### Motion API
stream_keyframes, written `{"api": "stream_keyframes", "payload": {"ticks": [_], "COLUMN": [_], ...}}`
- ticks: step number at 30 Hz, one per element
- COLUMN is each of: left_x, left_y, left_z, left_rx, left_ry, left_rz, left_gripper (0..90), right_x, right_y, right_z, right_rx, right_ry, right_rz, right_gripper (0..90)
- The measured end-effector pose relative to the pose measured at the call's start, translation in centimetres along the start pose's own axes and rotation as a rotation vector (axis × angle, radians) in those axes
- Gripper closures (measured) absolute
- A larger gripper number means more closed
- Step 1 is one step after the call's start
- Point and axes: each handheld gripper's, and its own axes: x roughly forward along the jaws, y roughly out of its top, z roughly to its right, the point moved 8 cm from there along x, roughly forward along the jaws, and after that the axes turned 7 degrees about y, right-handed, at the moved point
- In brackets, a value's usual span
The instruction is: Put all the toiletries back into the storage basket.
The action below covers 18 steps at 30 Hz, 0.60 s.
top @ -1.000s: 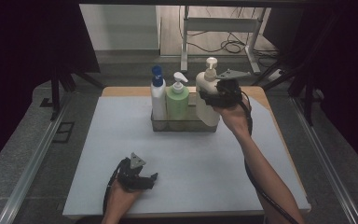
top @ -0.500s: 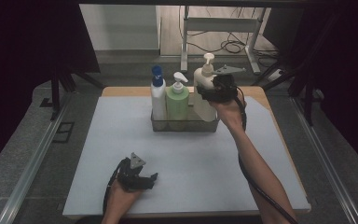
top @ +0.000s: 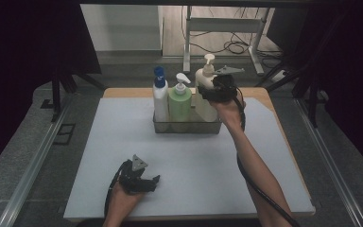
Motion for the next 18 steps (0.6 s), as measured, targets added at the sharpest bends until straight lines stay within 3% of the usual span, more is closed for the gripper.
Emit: {"api": "stream_keyframes", "payload": {"ticks": [18], "left_x": [0.0], "left_y": [0.0], "left_z": [0.0], "left_rx": [0.000], "left_ry": [0.000], "left_rz": [0.000], "left_gripper": [12.4], "right_x": [2.3], "right_y": [-1.9], "right_z": [0.2], "right_rx": [0.016], "right_ry": [-0.008], "right_rz": [-0.029], "right_gripper": [39.0]}}
